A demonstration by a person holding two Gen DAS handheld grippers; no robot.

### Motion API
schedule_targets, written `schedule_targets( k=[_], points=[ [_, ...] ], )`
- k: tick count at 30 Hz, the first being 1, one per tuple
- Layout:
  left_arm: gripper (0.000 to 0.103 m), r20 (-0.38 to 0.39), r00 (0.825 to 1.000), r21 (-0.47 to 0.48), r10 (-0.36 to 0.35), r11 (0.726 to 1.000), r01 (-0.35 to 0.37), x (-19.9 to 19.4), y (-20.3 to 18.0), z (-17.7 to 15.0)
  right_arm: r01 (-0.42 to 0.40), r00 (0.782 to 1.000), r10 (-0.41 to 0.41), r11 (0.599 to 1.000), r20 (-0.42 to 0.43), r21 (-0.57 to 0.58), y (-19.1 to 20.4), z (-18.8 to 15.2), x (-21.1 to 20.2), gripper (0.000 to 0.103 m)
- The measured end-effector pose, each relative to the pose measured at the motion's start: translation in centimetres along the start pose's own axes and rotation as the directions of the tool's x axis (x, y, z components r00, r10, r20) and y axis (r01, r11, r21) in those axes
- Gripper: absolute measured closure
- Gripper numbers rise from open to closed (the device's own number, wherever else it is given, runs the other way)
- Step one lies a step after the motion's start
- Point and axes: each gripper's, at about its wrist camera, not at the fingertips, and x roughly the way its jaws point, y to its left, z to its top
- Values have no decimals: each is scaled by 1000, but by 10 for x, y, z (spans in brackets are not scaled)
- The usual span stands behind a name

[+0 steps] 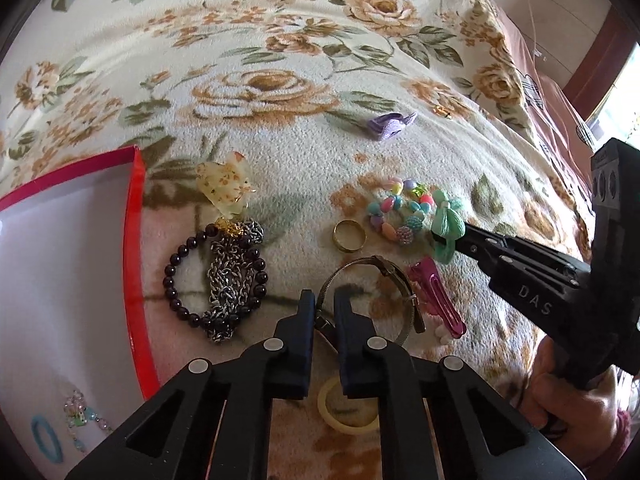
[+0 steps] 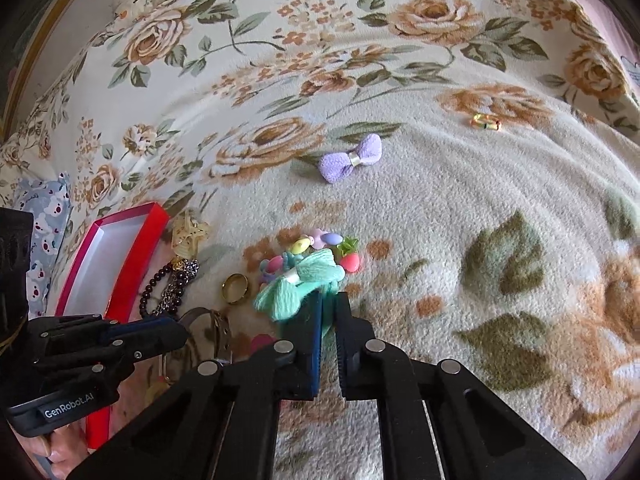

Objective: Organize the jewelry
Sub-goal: 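Grasp the wristwatch with the left tool while the right tool grasps the mint hair clip, then carry the watch and mint clip into the box and release both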

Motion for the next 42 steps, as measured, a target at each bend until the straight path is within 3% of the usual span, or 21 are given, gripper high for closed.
schedule_targets(
  k=[27,42],
  points=[
    [101,119,993,-82,5,997,5,-74,38,-29,-93,993,100,990,62,-111,55,-2,-49,98],
    [101,192,979,-194,72,980,-34,-127,95,-54,-208,977,212,953,-5,-218,127,-4,-30,98]
  ],
)
